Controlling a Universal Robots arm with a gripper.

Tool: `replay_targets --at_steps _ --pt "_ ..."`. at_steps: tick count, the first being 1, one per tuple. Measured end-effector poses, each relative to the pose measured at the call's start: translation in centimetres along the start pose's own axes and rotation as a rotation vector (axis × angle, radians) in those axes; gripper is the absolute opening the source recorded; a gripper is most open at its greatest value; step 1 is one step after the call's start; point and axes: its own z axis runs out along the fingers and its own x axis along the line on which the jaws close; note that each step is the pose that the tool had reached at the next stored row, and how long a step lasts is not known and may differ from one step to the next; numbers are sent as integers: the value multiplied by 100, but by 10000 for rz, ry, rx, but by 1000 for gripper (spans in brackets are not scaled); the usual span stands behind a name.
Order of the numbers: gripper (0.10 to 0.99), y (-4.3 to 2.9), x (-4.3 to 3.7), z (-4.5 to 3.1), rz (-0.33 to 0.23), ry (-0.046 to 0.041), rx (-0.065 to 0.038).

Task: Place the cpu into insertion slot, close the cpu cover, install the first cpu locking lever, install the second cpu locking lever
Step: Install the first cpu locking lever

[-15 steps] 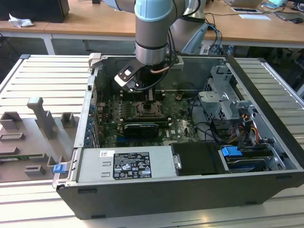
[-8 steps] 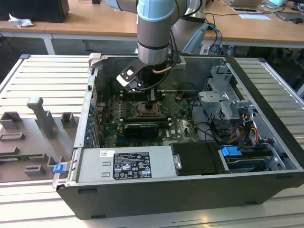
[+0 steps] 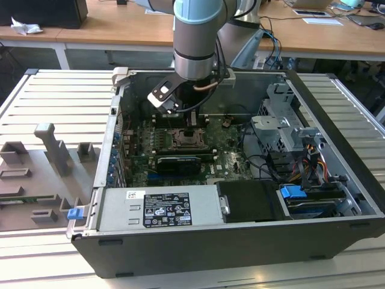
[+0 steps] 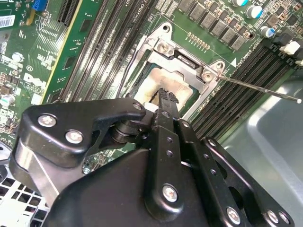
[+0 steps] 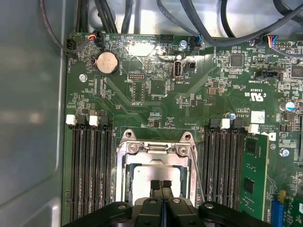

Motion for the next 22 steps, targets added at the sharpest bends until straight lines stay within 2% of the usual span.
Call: replay_targets --at_steps 6,22 --pt "106 2 2 -108 -2 -12 0" --pt "106 4 5 -279 -1 -82 2"
